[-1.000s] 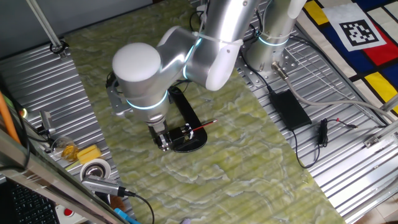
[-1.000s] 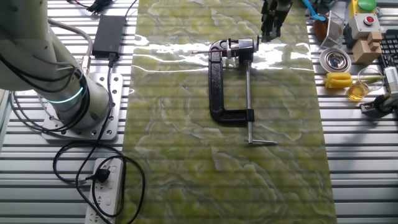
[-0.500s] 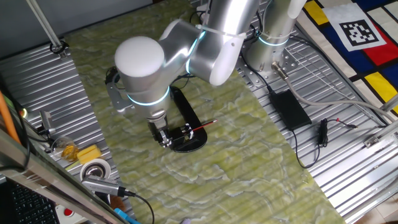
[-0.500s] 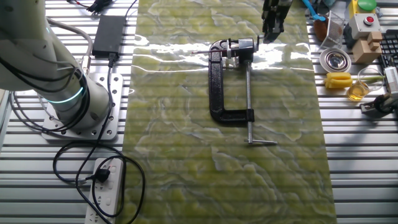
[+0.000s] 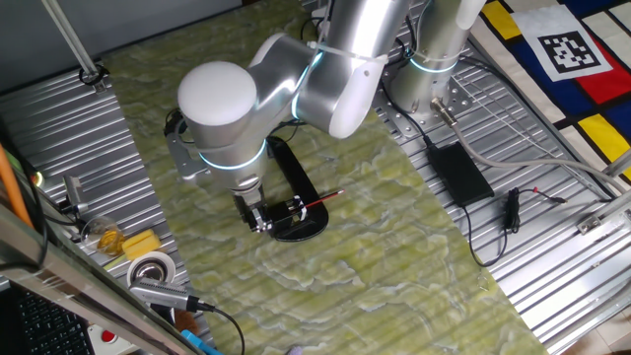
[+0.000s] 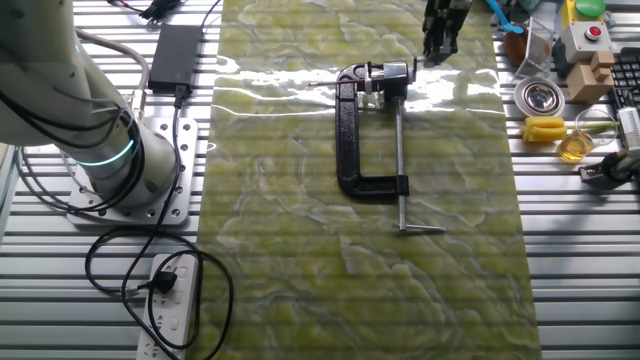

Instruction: Sharpen the pencil with a pencil sharpener

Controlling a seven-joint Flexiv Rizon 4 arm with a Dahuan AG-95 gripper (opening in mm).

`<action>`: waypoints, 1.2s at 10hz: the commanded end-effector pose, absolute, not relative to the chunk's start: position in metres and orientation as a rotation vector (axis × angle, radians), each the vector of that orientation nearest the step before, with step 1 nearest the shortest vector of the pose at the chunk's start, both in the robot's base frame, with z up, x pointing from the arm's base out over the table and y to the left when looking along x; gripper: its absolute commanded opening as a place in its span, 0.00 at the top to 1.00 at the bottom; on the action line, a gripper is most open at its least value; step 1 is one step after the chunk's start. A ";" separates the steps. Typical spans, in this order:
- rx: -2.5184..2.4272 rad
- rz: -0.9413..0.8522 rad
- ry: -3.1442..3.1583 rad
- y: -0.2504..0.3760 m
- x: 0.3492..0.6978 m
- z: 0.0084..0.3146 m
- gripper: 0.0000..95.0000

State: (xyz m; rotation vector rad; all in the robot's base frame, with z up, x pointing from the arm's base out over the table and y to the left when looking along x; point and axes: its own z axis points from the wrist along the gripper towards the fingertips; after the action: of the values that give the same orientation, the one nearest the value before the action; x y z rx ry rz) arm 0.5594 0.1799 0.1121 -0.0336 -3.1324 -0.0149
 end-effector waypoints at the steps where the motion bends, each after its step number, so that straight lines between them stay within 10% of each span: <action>1: -0.033 -0.015 -3.131 0.180 0.560 0.111 0.80; 11: -0.033 -0.015 -3.131 0.180 0.560 0.111 0.80; 12: 0.128 -0.067 -3.005 0.144 0.563 0.163 0.80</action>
State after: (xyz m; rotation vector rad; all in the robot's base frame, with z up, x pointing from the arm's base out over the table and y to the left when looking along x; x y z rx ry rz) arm 0.5630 0.1755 0.1159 -0.0276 -3.1330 -0.0127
